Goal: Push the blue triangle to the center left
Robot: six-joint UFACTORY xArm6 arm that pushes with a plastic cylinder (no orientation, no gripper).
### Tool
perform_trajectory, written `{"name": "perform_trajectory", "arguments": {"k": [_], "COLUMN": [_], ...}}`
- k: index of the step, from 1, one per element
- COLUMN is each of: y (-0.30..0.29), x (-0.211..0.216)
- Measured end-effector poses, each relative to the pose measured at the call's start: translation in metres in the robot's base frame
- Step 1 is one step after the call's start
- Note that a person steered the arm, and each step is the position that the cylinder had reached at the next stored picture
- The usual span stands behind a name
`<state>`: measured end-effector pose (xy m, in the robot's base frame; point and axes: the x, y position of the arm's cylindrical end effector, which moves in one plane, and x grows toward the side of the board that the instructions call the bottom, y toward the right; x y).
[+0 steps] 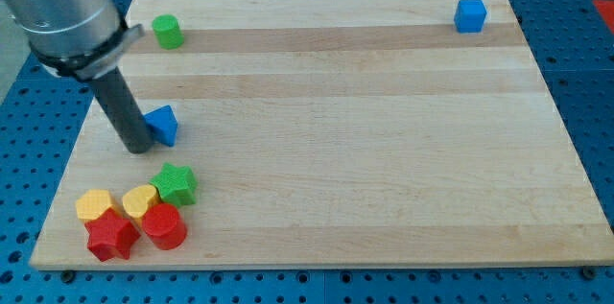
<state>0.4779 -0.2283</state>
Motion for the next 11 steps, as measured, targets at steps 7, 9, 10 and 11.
{"name": "perform_trajectory", "arguments": {"k": [7, 9, 10, 11], "y": [0.068, 0.042, 0.039, 0.038], "x": [-0.009, 0.010, 0.003, -0.041]}}
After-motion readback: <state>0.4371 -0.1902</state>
